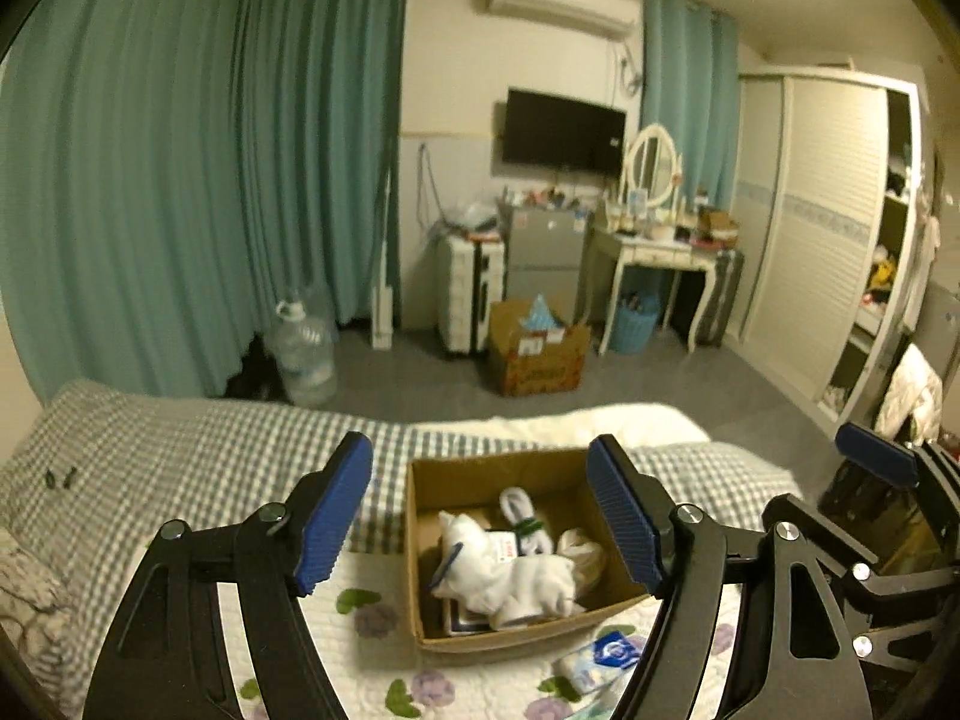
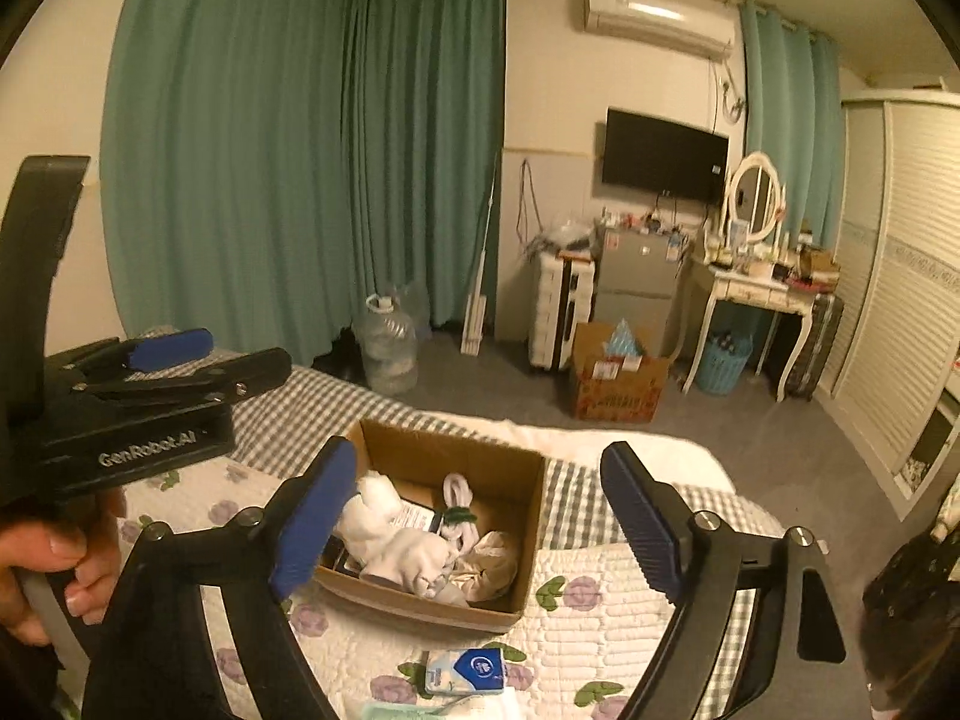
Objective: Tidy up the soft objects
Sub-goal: 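Move both tools back toward the towel pack and blue tissue pack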
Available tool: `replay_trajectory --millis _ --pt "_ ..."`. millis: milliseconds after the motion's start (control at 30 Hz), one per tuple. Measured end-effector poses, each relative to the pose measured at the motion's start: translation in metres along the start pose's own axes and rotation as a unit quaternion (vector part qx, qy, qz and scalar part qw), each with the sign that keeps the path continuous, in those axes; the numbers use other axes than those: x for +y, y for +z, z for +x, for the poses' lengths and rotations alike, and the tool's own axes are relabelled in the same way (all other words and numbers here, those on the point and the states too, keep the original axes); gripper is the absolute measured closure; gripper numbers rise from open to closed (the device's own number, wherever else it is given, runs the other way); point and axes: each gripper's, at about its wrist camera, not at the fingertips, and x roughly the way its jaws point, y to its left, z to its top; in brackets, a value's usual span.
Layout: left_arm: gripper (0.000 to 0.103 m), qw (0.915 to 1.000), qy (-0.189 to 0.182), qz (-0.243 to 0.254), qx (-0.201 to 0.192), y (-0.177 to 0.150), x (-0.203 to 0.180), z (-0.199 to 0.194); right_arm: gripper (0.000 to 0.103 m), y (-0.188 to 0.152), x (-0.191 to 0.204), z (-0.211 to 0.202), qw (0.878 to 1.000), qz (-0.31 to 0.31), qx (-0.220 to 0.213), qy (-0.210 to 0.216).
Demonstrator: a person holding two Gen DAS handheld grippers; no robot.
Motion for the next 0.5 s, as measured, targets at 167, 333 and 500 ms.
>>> replay_trajectory --millis 167,333,500 --pt "0.003 0.9988 0.004 -0.001 -0.049 0.000 -0.001 -0.049 0.011 0.002 0.005 -0.041 1.000 -0.011 -0.013 -0.007" --pt "0.003 0.9977 0.001 0.005 -0.067 -0.004 -0.004 -0.083 0.010 -0.001 0.010 -0.081 0.999 -0.024 -0.023 -0.019" --pt "0.003 0.9968 0.003 0.012 -0.080 -0.012 -0.010 -0.110 0.009 -0.004 0.012 -0.116 0.999 -0.028 -0.030 -0.029"
